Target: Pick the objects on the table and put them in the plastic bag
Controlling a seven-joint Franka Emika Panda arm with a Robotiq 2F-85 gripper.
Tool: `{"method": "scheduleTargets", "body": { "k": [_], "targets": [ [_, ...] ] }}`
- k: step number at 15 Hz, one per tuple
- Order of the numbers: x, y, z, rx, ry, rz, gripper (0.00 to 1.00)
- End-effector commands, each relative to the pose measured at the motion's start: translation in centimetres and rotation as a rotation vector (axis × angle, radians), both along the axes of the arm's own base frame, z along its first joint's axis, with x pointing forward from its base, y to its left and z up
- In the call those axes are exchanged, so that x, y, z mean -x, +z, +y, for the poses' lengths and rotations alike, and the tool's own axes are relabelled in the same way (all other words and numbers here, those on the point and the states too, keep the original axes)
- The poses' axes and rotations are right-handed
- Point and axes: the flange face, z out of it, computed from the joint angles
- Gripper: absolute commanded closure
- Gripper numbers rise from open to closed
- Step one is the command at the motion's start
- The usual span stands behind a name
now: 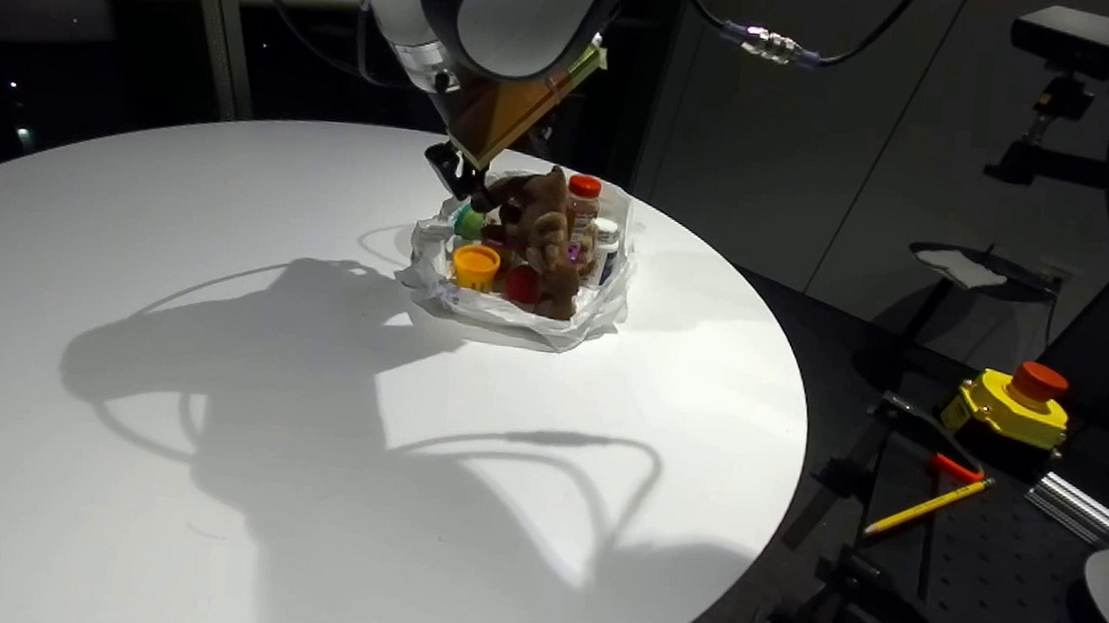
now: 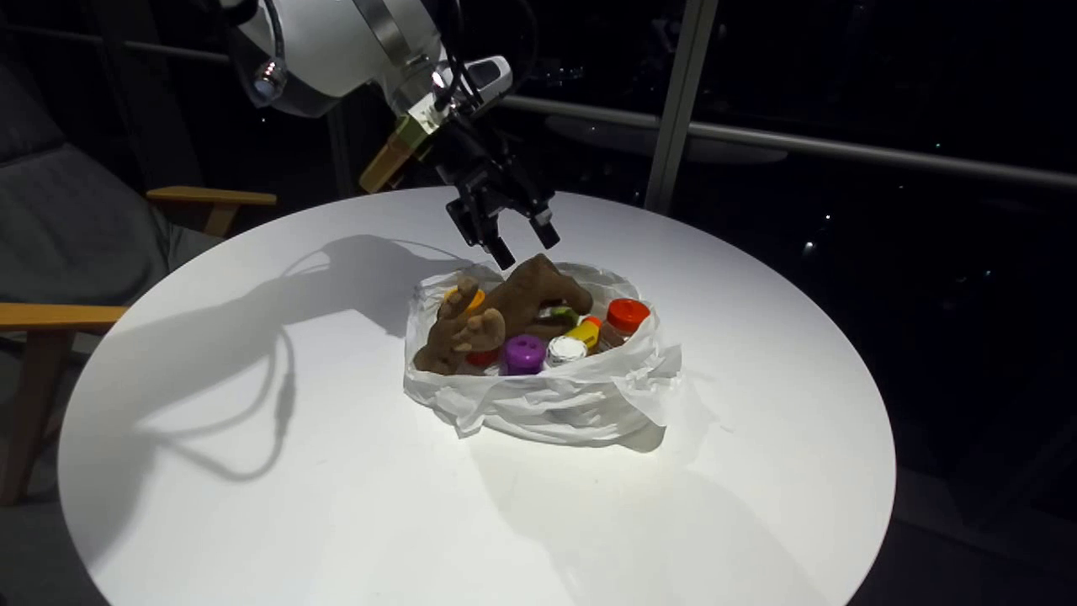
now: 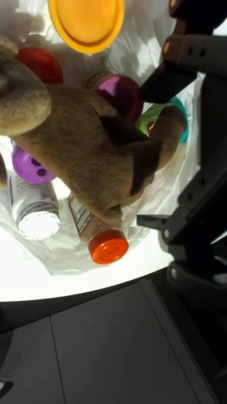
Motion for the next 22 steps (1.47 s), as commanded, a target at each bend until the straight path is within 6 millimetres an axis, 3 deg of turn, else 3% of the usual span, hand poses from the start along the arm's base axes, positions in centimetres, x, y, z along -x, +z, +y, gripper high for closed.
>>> {"method": "scheduleTargets", "body": {
  "k": [1,4,7,12,16,18,19,22],
  "targets": [
    [0.0,1.5,-1.1,0.000,-0.069,-0.023,0.00],
    [0.2,3.3,-1.4,-0.028,-0.101,-0.059,0.00],
    [0.5,8.1,0.4,-0.109,-0.116,-0.104,0.01],
    [3.8,18.2,7.2,-0.361,0.038,-0.048,0.00],
    [10.0,24.5,13.1,-0.449,0.109,0.030,0.00],
    [13.9,26.8,15.6,-0.446,0.113,0.033,0.00],
    [10.2,24.7,14.8,-0.437,0.102,0.029,0.00],
    [13.6,26.8,16.6,-0.429,0.134,0.031,0.00]
  ]
}}
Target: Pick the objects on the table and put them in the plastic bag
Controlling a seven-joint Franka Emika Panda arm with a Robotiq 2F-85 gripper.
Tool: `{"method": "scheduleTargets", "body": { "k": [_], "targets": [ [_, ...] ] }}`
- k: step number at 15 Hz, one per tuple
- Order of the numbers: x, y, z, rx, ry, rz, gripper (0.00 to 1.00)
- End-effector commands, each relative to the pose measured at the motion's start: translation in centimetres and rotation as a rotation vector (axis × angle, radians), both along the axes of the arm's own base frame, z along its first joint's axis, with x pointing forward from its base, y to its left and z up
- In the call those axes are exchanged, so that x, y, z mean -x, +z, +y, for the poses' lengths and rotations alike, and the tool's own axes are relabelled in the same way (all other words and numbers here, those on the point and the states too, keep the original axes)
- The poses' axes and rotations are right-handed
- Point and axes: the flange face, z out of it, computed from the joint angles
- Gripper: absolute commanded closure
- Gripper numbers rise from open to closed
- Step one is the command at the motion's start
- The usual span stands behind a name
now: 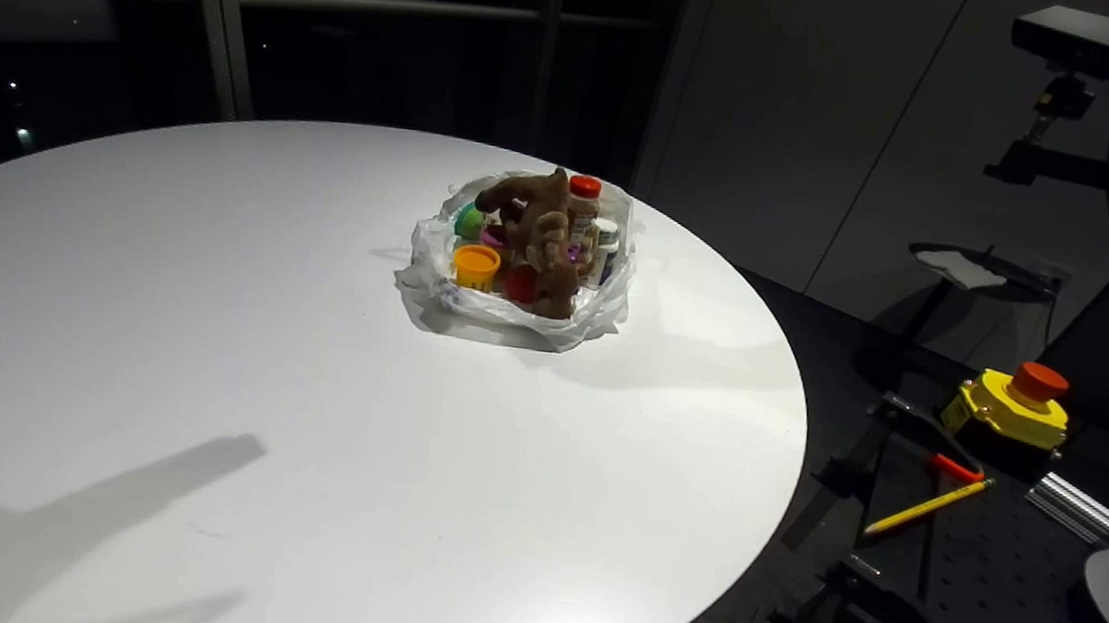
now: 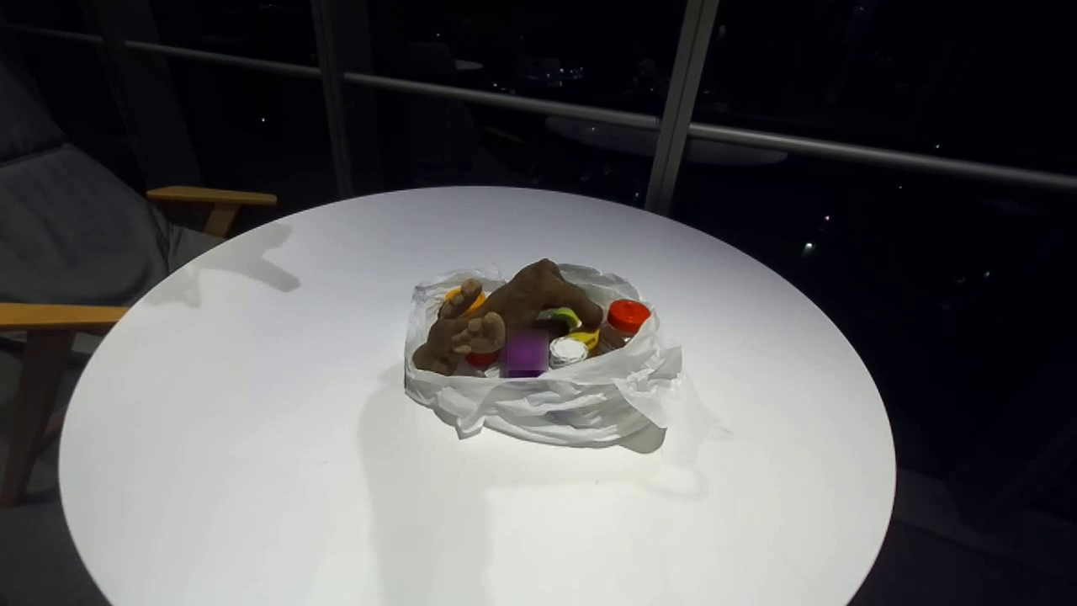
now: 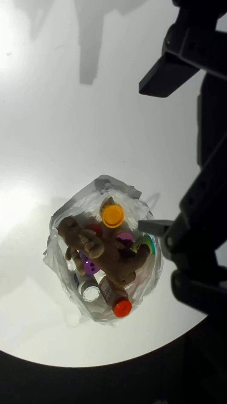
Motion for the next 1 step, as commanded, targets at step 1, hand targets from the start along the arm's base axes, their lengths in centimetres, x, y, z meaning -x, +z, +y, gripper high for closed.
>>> {"method": "scheduleTargets", "body": {
  "k": [1],
  "targets": [
    [0.11,0.05,-0.11,0.003,-0.002,0.002,0.00]
  ]
}}
